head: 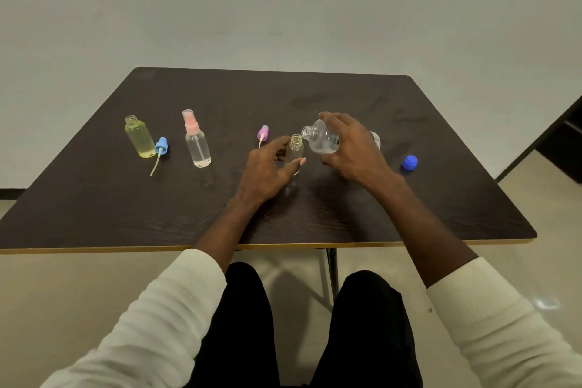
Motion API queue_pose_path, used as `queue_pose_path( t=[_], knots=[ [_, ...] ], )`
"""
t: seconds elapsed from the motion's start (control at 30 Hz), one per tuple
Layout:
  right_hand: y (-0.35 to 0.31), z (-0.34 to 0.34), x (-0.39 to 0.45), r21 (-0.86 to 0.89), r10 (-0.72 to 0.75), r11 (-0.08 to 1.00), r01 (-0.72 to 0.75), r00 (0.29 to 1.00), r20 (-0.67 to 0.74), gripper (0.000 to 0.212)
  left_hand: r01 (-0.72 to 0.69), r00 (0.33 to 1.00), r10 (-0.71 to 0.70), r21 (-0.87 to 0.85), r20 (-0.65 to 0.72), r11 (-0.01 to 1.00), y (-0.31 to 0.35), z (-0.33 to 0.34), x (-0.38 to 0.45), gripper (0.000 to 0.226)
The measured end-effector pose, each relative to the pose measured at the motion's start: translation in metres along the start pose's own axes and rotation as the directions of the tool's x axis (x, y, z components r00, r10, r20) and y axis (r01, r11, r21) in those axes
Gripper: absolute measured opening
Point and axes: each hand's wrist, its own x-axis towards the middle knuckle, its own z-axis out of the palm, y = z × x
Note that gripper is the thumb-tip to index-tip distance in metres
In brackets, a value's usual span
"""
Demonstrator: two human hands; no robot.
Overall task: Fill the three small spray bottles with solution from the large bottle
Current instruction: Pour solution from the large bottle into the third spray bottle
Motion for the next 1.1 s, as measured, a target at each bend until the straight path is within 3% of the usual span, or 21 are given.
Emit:
queue_pose_path(
  t=[1.1],
  knots=[
    [-0.006, -0.007, 0.012, -0.256, -0.171, 0.951, 0.175, 0.984, 0.038, 0.075, 0.015, 1.0, -0.015, 0.052, 0.007, 0.999, -0.006, 0.0, 0.0, 0.044]
  ],
)
